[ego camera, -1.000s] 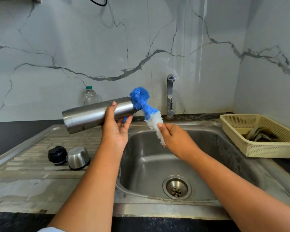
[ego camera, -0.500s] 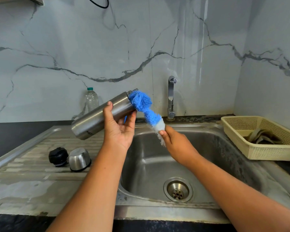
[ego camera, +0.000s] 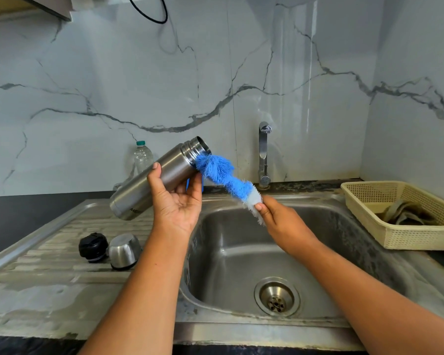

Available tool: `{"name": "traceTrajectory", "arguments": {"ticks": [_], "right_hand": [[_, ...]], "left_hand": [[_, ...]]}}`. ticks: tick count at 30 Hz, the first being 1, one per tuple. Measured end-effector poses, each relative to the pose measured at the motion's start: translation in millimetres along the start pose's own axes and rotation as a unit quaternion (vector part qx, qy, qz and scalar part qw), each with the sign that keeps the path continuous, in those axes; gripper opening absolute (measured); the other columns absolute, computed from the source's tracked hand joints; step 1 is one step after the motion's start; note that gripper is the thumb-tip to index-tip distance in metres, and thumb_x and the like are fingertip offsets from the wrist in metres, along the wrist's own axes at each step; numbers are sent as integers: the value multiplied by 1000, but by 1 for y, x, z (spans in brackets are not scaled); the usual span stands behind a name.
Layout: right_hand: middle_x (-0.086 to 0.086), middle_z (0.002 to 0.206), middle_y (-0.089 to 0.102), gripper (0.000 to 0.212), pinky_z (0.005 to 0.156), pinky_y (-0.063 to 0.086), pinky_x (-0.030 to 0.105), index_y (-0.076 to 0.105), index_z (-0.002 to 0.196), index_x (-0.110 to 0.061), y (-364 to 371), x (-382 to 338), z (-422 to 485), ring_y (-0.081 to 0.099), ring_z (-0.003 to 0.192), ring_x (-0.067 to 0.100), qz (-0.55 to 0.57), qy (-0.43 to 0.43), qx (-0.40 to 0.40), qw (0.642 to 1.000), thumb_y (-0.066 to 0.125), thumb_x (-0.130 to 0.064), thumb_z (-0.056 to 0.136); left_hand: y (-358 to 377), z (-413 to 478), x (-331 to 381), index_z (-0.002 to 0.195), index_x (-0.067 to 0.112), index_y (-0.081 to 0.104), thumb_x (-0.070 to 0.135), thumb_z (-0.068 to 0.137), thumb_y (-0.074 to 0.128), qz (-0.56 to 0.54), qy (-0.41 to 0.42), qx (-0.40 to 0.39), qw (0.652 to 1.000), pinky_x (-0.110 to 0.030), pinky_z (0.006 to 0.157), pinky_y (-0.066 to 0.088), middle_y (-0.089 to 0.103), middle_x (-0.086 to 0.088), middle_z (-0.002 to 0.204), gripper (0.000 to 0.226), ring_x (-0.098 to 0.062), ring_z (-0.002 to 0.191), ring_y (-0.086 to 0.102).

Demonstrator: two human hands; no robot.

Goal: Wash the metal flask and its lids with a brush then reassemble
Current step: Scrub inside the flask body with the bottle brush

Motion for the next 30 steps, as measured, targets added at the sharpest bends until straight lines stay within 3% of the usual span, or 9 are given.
{"name": "traceTrajectory", "arguments": {"ticks": [5,7,10,12,16,21,24,28,30], "right_hand": [[-4,83,65,31,67,47,33,52,98,-28,-6,-6,-2,60,74,14,56,34,10,998,35,-52,106],[0,81,67,29,56,43,29,53,102,-25,0,-7,-3,54,60,14,170,85,-16,982,38,-49,107],[1,75,51,31,43,16,22,57,109,-18,20,-7,-11,23,49,9,382,195,-93,899,42,-44,108],[-3,71,47,30,41,11,19,60,107,-18,26,-10,-16,17,50,7,440,232,-137,857,44,-43,108],[-3,69,44,19,34,10,15,61,97,-16,33,-20,-24,15,46,3,541,277,-211,766,47,-27,105],[-2,66,41,5,30,15,12,62,90,-12,35,-34,-35,17,44,2,640,301,-320,631,60,-9,92],[1,67,45,20,30,20,14,64,93,-9,34,-37,-39,22,42,3,674,289,-384,562,78,1,81],[4,66,47,24,34,19,16,61,96,-7,39,-42,-34,25,42,5,710,284,-396,509,74,8,82],[4,66,47,23,33,20,15,61,96,-7,36,-39,-36,25,42,5,707,284,-398,511,75,6,82]], "left_hand": [[-10,9,9,129,5,63,43,80,84,-14,11,11,1000,-37,81,64,78,-11,100,65,-25,96,77],[-11,11,8,128,6,64,43,77,85,-14,4,4,1000,-36,84,63,75,-10,104,66,-24,103,74],[-9,12,6,123,10,66,43,75,86,-10,6,-7,1000,-32,87,61,74,-8,101,62,-22,98,72],[-7,13,7,127,10,65,42,75,86,-15,9,-14,1000,-31,89,60,74,-9,106,65,-21,99,72],[-2,9,-2,134,9,62,39,68,87,2,9,-37,999,-29,94,58,72,-9,116,76,-21,107,70],[6,8,-6,113,10,66,38,70,80,23,19,-54,998,-27,91,56,75,-7,102,53,-18,104,69],[6,9,2,114,10,66,38,75,79,33,35,-62,997,-26,91,57,76,-7,99,50,-17,101,70],[5,3,-12,117,8,66,36,72,79,62,22,-55,996,-27,93,58,78,-7,97,55,-17,107,70],[4,5,-8,119,8,64,38,71,79,56,24,-51,997,-27,91,58,78,-7,97,59,-18,105,70]]}}
Point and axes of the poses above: each hand's wrist, its own z-axis towards the middle knuckle, its own y-axis out of the palm, x = y × z, the point moved 8 cm from there along z, towards the middle knuckle
